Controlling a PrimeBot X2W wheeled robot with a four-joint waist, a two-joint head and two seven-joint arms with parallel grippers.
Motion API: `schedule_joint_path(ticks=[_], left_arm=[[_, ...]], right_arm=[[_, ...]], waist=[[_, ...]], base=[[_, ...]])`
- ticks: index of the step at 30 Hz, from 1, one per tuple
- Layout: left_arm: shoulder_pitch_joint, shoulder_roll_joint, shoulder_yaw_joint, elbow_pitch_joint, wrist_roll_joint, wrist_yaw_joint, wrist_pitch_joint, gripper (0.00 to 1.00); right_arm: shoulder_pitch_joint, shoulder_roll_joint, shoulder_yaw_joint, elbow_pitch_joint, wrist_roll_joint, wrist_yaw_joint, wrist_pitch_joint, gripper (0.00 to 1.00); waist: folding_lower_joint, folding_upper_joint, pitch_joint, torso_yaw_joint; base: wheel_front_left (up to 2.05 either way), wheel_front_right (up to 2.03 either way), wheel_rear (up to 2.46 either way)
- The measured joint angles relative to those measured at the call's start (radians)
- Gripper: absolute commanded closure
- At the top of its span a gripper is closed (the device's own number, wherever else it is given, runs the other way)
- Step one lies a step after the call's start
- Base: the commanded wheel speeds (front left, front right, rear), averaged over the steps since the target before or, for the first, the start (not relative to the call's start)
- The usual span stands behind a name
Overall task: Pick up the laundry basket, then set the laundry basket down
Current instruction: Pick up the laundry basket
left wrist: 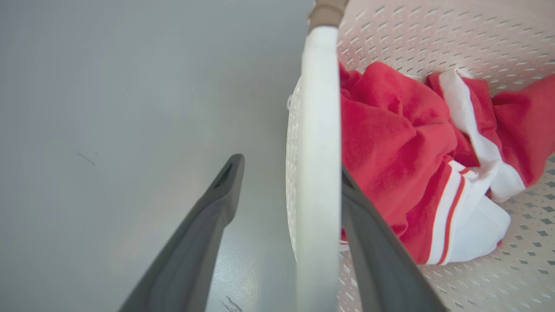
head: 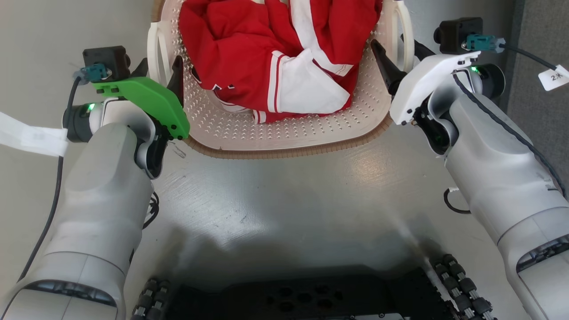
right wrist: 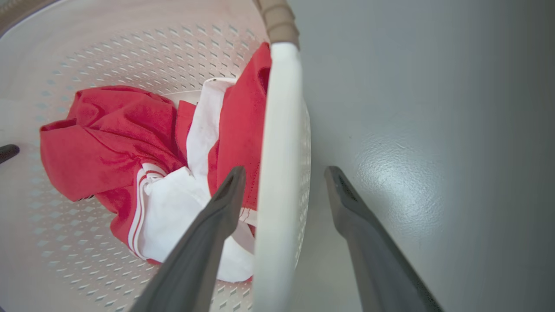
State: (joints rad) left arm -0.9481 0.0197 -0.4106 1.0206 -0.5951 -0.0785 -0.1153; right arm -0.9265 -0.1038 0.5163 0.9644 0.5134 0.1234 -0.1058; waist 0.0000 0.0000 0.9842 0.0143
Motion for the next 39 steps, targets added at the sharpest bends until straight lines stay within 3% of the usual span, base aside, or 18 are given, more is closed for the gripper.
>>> schedule_joint_path(ticks=[1, 2, 3, 4, 22, 39], left_arm=[[-0.003, 0.0, -0.003, 0.002, 0.0, 0.0, 0.0, 0.25], [-0.005, 0.0, -0.007, 0.005, -0.002, 0.0, -0.002, 0.56], [-0.007, 0.0, -0.009, 0.007, -0.006, 0.0, -0.002, 0.9], [-0.009, 0.0, -0.011, 0.009, -0.009, -0.001, -0.003, 1.0], [-0.019, -0.011, -0.072, 0.074, -0.053, -0.019, -0.041, 1.0], [0.053, -0.013, -0.133, 0.135, -0.099, -0.037, -0.016, 1.0]], right_arm=[[-0.004, 0.0, 0.006, 0.003, 0.0, 0.0, 0.0, 0.55], [-0.008, 0.0, 0.011, 0.004, 0.003, 0.0, 0.0, 0.82], [-0.011, 0.0, 0.015, 0.005, 0.01, 0.0, -0.001, 1.0], [-0.013, 0.0, 0.019, 0.007, 0.016, 0.0, -0.003, 1.0], [-0.017, 0.007, 0.096, 0.063, 0.087, -0.002, -0.043, 1.0], [0.059, 0.019, 0.186, 0.108, 0.175, -0.002, -0.012, 1.0]], waist=[[0.0, 0.0, 0.001, 0.0], [0.0, 0.0, 0.002, 0.001], [0.0, 0.0, 0.002, 0.001], [0.0, 0.0, 0.003, 0.001], [0.0, 0.0, -0.056, -0.002], [0.0, 0.0, -0.241, -0.017]], base=[[0.0, 0.0, 0.0], [0.0, 0.0, 0.0], [0.0, 0.0, 0.0], [0.0, 0.0, 0.0], [0.0, 0.0, 0.0], [0.0, 0.0, 0.0]])
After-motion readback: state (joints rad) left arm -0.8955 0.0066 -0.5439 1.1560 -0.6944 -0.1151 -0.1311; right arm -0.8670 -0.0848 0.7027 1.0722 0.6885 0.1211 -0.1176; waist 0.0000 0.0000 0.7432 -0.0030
